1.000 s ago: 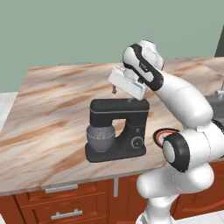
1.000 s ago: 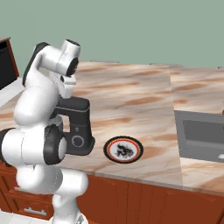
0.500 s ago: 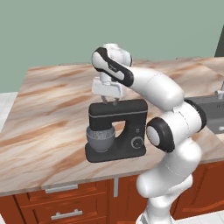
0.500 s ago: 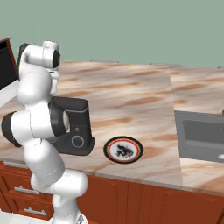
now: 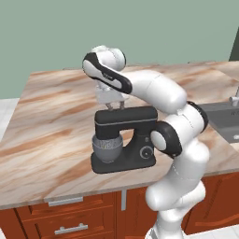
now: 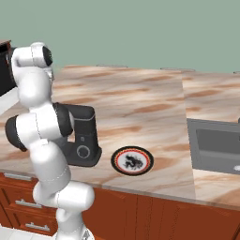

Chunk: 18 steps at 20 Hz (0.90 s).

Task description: Add butter and sugar cubes to the stand mixer bowl and then turn on the stand mixer to begin making frosting.

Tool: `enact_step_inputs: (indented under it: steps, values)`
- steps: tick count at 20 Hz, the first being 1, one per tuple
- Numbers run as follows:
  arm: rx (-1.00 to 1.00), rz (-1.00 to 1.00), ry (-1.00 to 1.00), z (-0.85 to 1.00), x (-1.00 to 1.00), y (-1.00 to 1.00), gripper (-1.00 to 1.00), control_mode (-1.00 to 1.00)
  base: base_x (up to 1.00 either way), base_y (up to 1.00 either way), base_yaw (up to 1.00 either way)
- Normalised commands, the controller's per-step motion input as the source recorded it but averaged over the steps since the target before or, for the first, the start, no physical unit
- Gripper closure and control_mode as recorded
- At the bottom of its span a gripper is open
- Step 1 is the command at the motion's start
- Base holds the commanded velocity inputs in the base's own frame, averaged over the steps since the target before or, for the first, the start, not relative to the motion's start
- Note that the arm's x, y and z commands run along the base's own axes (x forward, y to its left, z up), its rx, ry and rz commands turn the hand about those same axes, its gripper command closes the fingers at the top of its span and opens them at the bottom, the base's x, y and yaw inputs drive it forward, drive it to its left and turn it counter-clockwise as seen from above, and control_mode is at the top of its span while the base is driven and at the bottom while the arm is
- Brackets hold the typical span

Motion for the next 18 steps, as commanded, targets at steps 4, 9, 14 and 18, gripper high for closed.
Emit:
enact_step_inputs:
  steps: [4,9,14,18]
  values:
    - [0.0,0.0,-0.14,0.0,-1.0,-0.77,-1.0,-1.0,0.0,0.0,0.0]
    - [0.13,0.21,-0.24,0.15,-0.99,-0.34,-1.0,-1.0,0.0,0.0,0.0]
    - [0.12,0.35,-0.08,0.23,-0.83,-0.43,-1.0,-1.0,0.0,0.0,0.0]
    - [0.0,0.41,-0.06,-0.16,-0.25,-0.37,-1.0,-1.0,0.0,0.0,0.0]
